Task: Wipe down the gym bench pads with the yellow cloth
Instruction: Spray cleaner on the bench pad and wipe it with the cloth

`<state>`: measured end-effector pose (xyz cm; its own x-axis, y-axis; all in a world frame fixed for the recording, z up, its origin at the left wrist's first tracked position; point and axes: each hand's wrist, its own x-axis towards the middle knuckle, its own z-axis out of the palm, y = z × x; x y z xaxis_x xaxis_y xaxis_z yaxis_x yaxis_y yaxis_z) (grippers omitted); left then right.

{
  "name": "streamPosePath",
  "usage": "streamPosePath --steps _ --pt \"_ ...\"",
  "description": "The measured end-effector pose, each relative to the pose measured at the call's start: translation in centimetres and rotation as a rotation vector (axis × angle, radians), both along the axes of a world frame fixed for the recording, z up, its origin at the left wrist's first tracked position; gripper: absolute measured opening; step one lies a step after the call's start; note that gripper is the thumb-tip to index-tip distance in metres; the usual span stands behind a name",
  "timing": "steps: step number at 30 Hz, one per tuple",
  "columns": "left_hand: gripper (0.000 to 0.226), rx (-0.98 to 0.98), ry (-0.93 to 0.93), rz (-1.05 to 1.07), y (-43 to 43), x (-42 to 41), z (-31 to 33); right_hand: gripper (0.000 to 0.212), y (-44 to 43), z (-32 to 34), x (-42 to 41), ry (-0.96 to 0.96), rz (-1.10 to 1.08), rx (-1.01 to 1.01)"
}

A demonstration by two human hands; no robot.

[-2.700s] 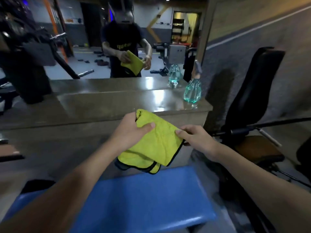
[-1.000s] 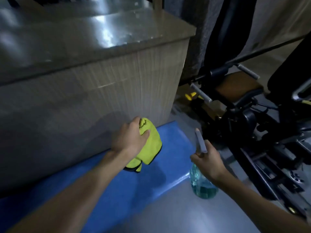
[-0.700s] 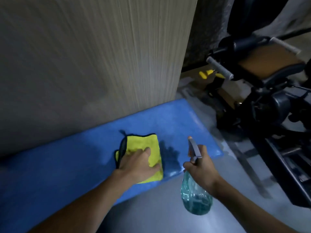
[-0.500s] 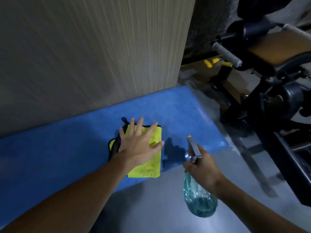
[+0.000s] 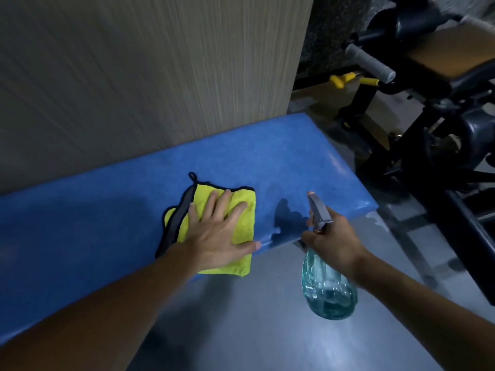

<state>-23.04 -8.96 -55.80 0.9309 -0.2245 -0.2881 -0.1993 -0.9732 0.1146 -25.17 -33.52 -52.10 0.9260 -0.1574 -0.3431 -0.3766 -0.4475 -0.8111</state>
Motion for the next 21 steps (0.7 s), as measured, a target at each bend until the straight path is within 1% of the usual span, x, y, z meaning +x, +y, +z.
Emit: streamPosePath --steps 2,3,4,6,7,9,11,13,15,16,21 --pt "0.107 0.037 0.041 -0.056 1.4 0.0 0.2 0.020 0.3 -0.1 -0.3 -0.002 0.003 0.015" --pt "0.109 0.059 0.028 -0.072 2.0 -0.1 0.2 0.019 0.4 -0.1 -0.5 -0.009 0.007 0.027" --pt "0.110 0.075 -0.008 -0.078 2.3 -0.4 0.1 0.019 0.5 -0.2 -0.6 -0.014 0.007 0.035" --pt "0.110 0.082 -0.153 -0.063 2.7 -1.3 -0.3 0.019 0.3 -0.3 -0.7 -0.019 0.008 0.038" --pt "0.106 0.065 -0.249 -0.054 2.8 -1.8 -0.7 0.019 0.2 -0.3 -0.7 -0.022 0.008 0.038" --pt "0.088 -0.006 -0.439 -0.066 3.1 -2.6 -1.6 0.020 0.0 -0.3 -0.8 -0.025 0.011 0.045" --pt "0.069 -0.062 -0.540 -0.063 3.2 -2.9 -2.0 0.018 0.0 -0.2 -0.7 -0.027 0.025 0.019" --pt "0.061 -0.091 -0.568 0.064 3.1 -2.9 -1.8 0.017 0.1 -0.2 -0.5 -0.034 0.030 -0.007" --pt "0.059 -0.093 -0.577 0.240 2.8 -2.7 -1.7 0.016 0.4 -0.2 -0.2 -0.040 0.021 -0.024" --pt "0.060 -0.084 -0.576 0.287 2.6 -2.7 -1.8 0.016 0.6 -0.3 0.0 -0.038 0.021 -0.037" --pt "0.062 -0.085 -0.556 0.321 2.6 -2.7 -2.1 0.011 1.3 -0.1 0.8 -0.012 0.007 -0.090"
